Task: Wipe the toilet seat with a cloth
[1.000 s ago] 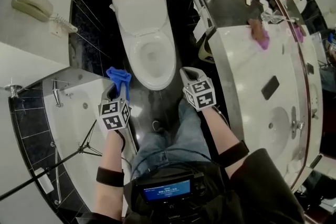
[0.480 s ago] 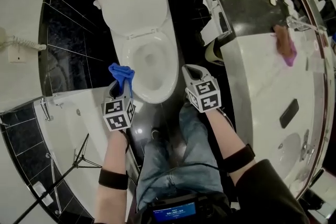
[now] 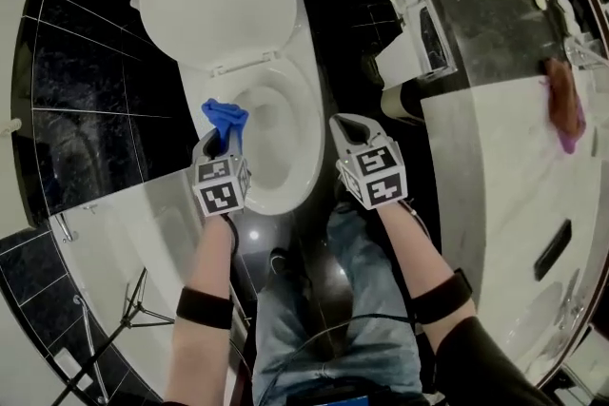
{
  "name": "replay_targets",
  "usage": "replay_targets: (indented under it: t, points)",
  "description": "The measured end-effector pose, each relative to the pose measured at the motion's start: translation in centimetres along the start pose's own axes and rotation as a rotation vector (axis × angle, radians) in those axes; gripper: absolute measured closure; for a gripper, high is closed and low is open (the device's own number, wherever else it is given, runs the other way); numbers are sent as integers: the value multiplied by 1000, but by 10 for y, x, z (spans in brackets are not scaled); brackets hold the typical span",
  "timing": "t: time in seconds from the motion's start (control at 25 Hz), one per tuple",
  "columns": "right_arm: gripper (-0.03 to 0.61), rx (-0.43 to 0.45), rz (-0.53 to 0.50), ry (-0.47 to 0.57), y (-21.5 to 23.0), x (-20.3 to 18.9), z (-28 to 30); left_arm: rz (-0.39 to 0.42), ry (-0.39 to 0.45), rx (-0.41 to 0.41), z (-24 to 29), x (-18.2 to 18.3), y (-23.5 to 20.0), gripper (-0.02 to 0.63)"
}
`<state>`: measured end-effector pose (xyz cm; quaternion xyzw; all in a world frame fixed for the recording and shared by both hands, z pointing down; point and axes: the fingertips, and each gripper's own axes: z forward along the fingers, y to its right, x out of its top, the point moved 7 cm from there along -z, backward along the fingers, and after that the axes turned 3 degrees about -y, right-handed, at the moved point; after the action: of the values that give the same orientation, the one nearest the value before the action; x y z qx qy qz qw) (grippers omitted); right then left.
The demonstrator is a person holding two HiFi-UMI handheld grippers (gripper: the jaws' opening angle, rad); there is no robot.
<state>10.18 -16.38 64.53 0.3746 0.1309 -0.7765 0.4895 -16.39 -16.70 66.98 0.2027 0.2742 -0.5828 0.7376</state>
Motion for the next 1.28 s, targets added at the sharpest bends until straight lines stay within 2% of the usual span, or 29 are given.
replay_targets:
  t: [0.32, 0.56, 0.76, 1.04, 1.16, 1.28]
  points:
    - [558, 19, -13, 28, 39, -15, 65, -7, -10, 20, 132, -2, 3, 548]
    - [558, 26, -24, 35, 57, -32, 92, -20, -20, 60, 197, -8, -10, 548]
    - [558, 23, -13, 37, 67, -40, 99, -7, -29, 63, 223, -4, -12, 548]
    - [558, 7, -3, 45, 83, -41, 94, -42, -16, 88, 241, -4, -8, 548]
    - [558, 3, 2, 49, 88, -40, 92, 17, -1, 76, 242, 2, 2, 548]
    - [558, 2, 4, 51, 88, -40, 92, 86, -5, 12, 245, 10, 29, 549]
